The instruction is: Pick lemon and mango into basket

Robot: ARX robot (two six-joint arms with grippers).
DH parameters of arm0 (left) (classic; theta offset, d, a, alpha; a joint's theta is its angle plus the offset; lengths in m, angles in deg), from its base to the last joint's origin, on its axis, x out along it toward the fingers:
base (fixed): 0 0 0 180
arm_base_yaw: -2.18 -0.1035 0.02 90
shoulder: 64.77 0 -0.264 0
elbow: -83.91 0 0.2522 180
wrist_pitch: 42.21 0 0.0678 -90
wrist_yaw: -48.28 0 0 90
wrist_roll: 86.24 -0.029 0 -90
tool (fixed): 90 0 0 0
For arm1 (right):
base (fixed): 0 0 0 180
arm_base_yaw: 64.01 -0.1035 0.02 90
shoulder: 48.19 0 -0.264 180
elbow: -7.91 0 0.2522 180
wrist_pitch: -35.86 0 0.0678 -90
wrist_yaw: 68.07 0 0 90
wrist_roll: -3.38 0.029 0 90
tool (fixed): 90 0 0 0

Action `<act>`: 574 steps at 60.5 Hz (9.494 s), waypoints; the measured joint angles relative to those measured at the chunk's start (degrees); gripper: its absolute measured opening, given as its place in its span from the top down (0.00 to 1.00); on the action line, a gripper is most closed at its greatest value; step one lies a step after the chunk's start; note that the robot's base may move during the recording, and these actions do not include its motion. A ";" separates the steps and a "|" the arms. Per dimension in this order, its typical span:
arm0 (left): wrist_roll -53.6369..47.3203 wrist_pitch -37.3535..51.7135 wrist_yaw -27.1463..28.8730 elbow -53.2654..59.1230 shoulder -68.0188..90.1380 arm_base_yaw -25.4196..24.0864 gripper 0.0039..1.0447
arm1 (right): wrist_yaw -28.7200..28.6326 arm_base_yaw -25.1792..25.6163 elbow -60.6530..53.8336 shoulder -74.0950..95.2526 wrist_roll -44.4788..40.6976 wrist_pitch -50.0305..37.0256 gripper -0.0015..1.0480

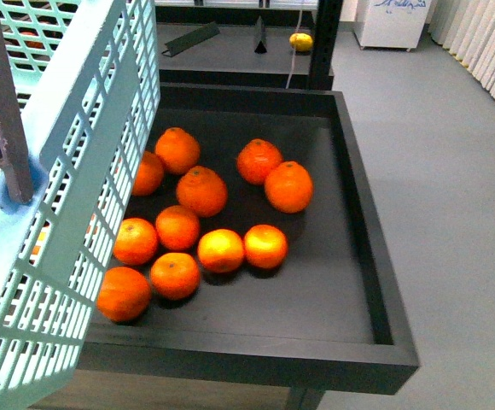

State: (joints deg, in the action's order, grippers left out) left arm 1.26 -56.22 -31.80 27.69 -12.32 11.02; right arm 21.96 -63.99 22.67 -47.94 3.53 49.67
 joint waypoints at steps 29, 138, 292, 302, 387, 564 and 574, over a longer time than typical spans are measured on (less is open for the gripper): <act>-0.02 -0.04 0.02 0.07 0.00 0.00 0.85 | 0.00 0.00 0.00 0.00 0.00 0.00 0.08; -0.15 -0.09 0.15 0.07 -0.15 0.00 0.85 | -0.02 0.00 0.00 0.02 0.00 0.00 0.08; -31.89 -10.60 -18.67 -39.78 44.30 22.64 0.85 | -0.02 0.04 0.00 0.00 0.00 0.02 0.08; -31.89 -10.60 -18.27 -39.78 44.30 22.51 0.85 | -8.70 3.17 5.46 9.03 6.99 13.42 0.08; -31.76 -10.60 -18.51 -39.56 44.28 22.62 0.85 | 0.39 14.01 69.99 133.11 23.91 -13.75 0.08; -31.78 -10.60 -18.51 -39.54 44.28 22.62 0.85 | -17.03 -6.69 44.50 75.69 12.52 -21.05 0.44; -31.80 -10.60 -18.34 -39.54 44.28 22.60 0.85 | -9.94 -14.91 47.04 80.94 10.58 -22.16 0.44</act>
State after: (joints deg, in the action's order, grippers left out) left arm -30.54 -66.82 -50.14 -11.85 31.96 33.62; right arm 12.01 -78.90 69.71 33.00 14.10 27.51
